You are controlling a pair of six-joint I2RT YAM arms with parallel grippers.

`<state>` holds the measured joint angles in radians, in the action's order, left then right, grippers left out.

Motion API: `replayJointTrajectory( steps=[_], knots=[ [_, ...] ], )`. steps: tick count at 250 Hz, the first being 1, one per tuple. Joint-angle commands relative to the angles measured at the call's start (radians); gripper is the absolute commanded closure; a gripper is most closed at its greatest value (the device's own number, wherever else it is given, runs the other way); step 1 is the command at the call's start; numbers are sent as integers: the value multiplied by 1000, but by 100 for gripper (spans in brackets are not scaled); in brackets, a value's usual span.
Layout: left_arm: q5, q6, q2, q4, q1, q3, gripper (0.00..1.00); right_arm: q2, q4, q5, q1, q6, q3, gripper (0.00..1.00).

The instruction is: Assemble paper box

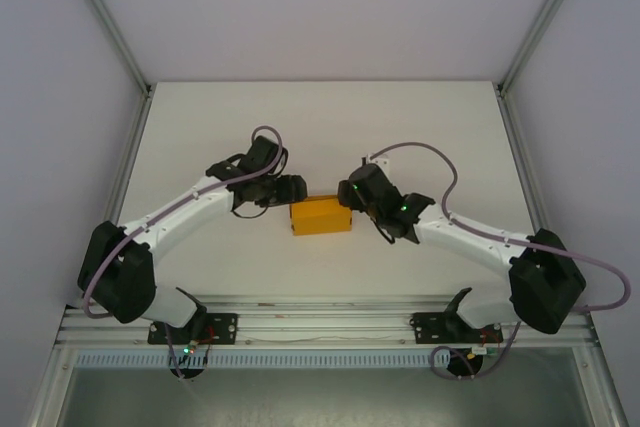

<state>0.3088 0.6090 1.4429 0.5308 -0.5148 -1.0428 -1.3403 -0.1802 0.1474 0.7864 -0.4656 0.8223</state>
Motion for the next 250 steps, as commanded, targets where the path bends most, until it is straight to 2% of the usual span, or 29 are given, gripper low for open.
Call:
replayJointTrajectory(
  steps=[1, 40, 84, 105, 135, 173, 218, 227, 237, 250],
  knots=[
    [24, 19, 2, 7, 1, 61, 44, 17, -17, -21, -1, -50, -89, 34],
    [42, 62, -23, -41, 1, 140, 54, 26, 21, -47, 0, -100, -183, 44],
    [39, 100, -47, -94, 1, 234, 57, 29, 82, -70, -1, -158, -285, 49],
    [47, 110, -45, -135, 1, 270, 59, 20, 127, -71, -1, -168, -336, 58],
    [63, 128, -53, -201, 2, 330, 64, 6, 196, -83, -1, -180, -388, 62],
    [71, 112, -116, -394, 1, 501, 70, -3, 303, -100, -1, -171, -443, 69],
    [29, 47, -172, -563, -24, 649, 74, -13, 383, -107, -1, -122, -487, 76],
    [-14, 36, -181, -572, -42, 665, 74, -19, 407, -113, -1, -109, -499, 76],
    [-50, 31, -189, -589, -55, 681, 79, -23, 428, -116, -1, -91, -507, 78],
    [-38, 14, -195, -653, -58, 717, 80, -30, 444, -118, -1, -59, -511, 78]
  ],
)
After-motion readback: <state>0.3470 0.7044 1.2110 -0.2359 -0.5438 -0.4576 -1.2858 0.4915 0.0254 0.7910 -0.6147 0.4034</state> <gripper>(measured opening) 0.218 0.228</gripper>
